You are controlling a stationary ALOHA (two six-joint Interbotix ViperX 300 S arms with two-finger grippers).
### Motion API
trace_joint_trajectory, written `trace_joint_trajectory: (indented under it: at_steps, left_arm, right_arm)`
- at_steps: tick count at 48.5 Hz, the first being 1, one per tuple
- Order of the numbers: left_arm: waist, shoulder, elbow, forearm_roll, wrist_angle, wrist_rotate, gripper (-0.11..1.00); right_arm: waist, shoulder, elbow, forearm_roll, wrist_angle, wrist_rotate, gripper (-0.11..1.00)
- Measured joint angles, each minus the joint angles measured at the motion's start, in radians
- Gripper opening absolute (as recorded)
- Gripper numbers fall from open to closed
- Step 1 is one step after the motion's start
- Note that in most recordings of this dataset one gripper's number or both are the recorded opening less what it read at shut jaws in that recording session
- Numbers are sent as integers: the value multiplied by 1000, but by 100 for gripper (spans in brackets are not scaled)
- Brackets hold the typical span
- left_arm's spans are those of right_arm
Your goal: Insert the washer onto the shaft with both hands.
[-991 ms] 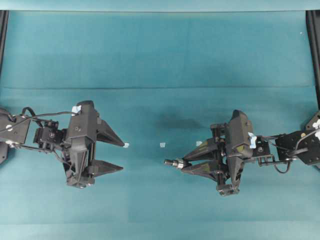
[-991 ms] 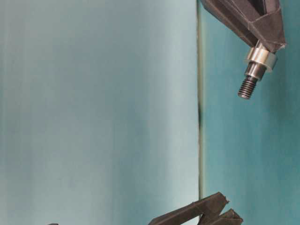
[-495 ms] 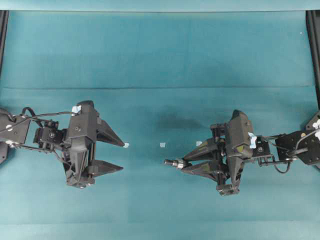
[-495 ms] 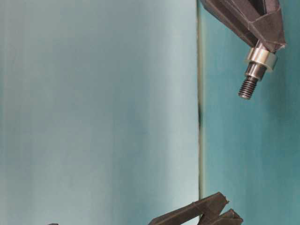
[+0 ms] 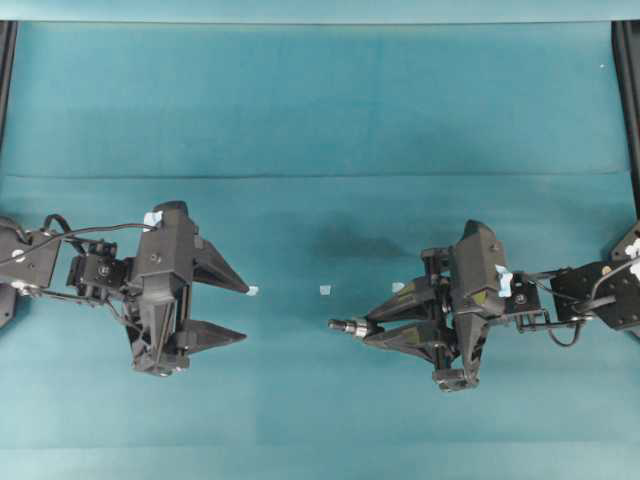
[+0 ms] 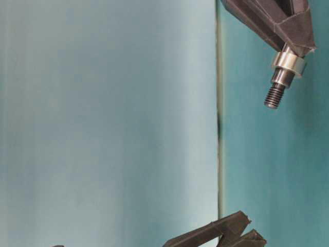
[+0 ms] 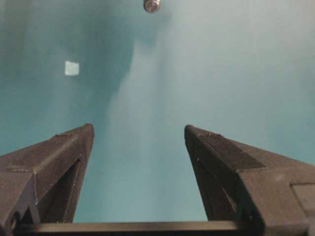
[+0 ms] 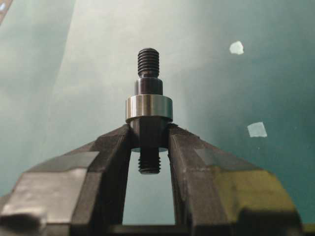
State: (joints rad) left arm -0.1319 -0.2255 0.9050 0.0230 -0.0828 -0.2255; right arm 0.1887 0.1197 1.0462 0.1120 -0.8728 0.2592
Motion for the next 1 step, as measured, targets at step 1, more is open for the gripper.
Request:
trace_joint_trajectory:
  at_steps: [1]
  left_arm:
    - [-2,-2,2,-2,0,0,82]
  right_arm:
    - [0,0,0,-2,0,0,-1]
